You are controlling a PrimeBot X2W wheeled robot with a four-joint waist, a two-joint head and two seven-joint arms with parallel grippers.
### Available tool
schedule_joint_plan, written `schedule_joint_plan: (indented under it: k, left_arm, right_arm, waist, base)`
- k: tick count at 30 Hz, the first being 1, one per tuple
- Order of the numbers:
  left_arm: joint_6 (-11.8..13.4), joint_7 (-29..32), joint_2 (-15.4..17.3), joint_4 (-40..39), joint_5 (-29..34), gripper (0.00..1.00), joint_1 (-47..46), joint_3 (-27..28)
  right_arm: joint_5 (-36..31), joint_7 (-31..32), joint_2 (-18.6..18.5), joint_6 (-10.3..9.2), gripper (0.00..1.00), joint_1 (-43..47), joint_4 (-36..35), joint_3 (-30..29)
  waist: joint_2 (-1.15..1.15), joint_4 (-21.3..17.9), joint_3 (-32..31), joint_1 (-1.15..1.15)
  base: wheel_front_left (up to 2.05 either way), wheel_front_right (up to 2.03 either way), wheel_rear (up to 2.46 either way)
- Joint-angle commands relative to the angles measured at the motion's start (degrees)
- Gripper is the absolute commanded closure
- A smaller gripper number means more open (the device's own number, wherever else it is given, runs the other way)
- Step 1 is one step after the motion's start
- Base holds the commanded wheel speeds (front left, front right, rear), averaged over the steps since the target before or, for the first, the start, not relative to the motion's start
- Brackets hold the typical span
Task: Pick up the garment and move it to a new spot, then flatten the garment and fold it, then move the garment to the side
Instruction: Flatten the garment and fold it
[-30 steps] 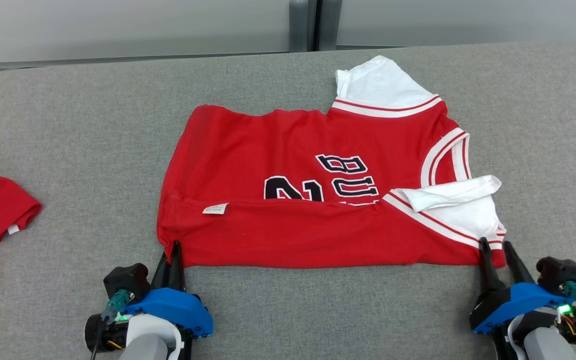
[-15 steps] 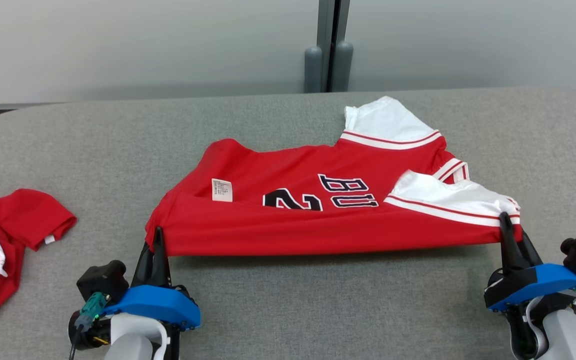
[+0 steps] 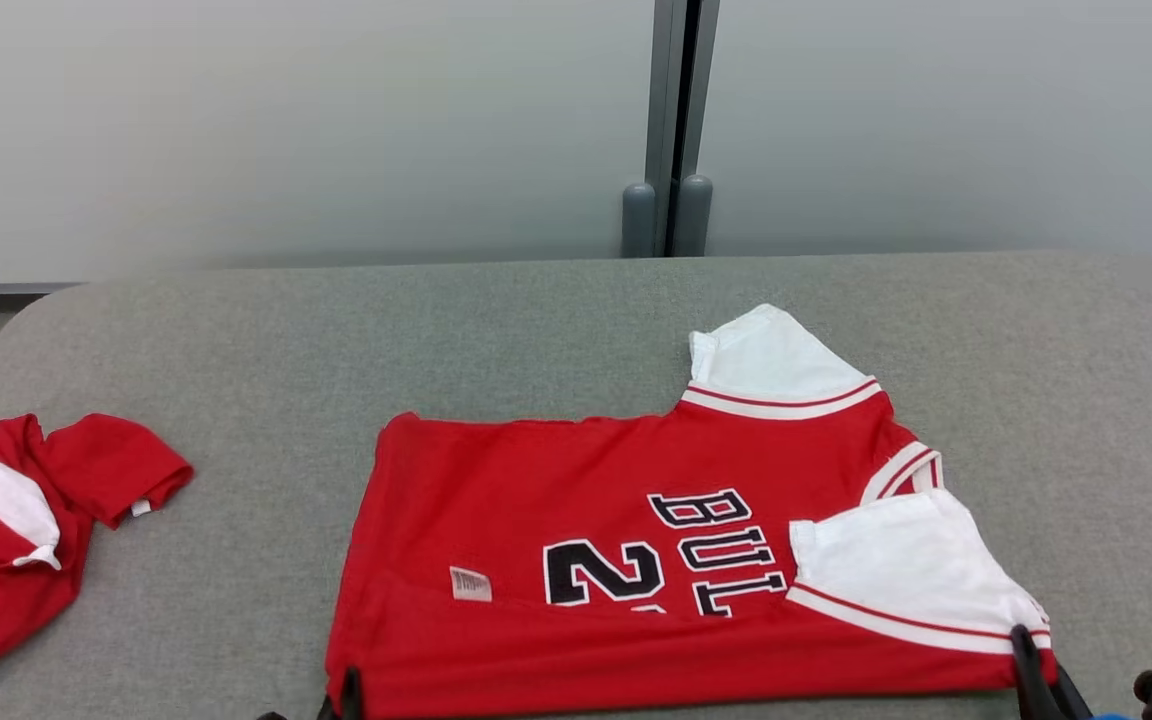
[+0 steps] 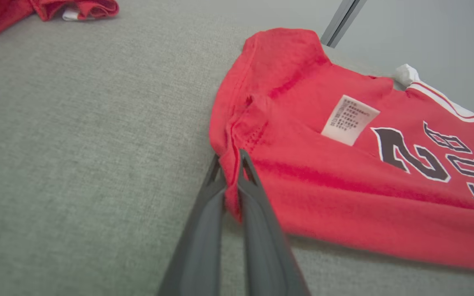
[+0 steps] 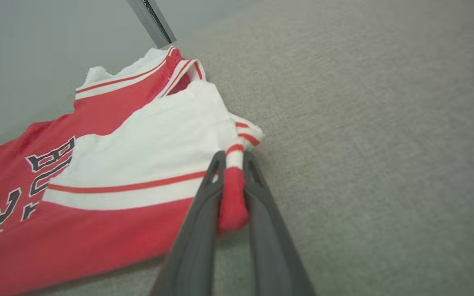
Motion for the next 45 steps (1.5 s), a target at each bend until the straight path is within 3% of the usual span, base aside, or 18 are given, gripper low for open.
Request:
schedule_joint_plan:
  k: [1,2,3,4,9,13,24,36,39,45]
  left_arm:
    - [0.44,-0.17,0.55,0.36,-0.17,1.0,0.21,-0.2]
    - [0.77,-0.16,0.49,0.81,-0.32,0.55,0.3,-0.6]
    - [1.0,-0.16,0.5,1.19,-0.69,0.0,0.04,-0.7]
    - [1.3,-0.16,0.53,1.26,-0.77,0.0,-0.63,-0.75]
    - [2.55,-0.15,0.31,-1.85,1.92,0.0,-5.3,1.14]
    - [2.04,-0.15,0.6,-1.52,4.65,0.0,-11.68,3.36]
    - [-0.92,-0.14,2.81,15.99,6.26,0.0,-32.31,3.24]
    - [-3.06,0.02,1.67,24.62,8.1,0.0,-38.64,1.33]
    - [-3.4,0.2,1.18,26.94,9.04,1.0,-39.35,-0.02]
    - [-3.85,0.15,0.51,26.4,9.58,1.0,-40.92,-2.11]
  right_arm:
    - [0.16,-0.34,-0.28,-0.11,1.0,0.63,-0.22,-0.99]
    - [0.08,-0.33,-0.14,-0.11,1.0,1.08,0.03,-1.37]
    - [-0.14,-0.34,0.01,-0.11,0.48,1.15,0.08,-1.43]
    - [-0.31,-0.34,0.08,-0.11,0.0,0.81,0.01,-1.57]
    - [-3.29,-0.32,-0.51,-0.06,0.0,-3.6,-2.52,-2.64]
    - [-4.9,-0.32,-0.29,-0.06,0.0,-8.77,-3.7,-2.85]
    - [-4.56,-0.32,-0.35,-0.06,0.0,-19.56,-4.01,3.14]
    - [-3.49,-0.32,-3.26,-0.05,0.0,-24.91,-2.66,6.21]
    - [-4.04,-0.31,-4.43,-0.06,0.0,-28.48,-0.16,8.25]
    - [-5.22,1.81,-7.21,-0.06,0.0,-38.56,7.6,12.38]
  waist:
    - [0.0,-0.03,0.37,0.01]
    - [0.0,-0.11,0.75,0.01]
    - [0.0,-0.26,1.25,0.01]
    - [0.0,-0.38,1.7,0.01]
    - [0.0,-0.94,4.54,0.01]
    - [0.0,-1.02,7.5,0.01]
    - [0.0,-3.03,15.92,0.01]
    - [0.0,-3.69,20.68,0.01]
    - [0.0,-3.13,21.2,0.01]
    - [0.0,-0.38,22.47,0.01]
  base:
    - [0.0,0.0,0.0]
    - [0.0,0.0,0.0]
    - [0.0,0.0,0.0]
    - [0.0,0.0,0.0]
    - [0.0,0.0,0.0]
    - [0.0,0.0,0.0]
    - [0.0,0.0,0.0]
    - [0.0,0.0,0.0]
    - [0.0,0.0,0.0]
    - [0.0,0.0,0.0]
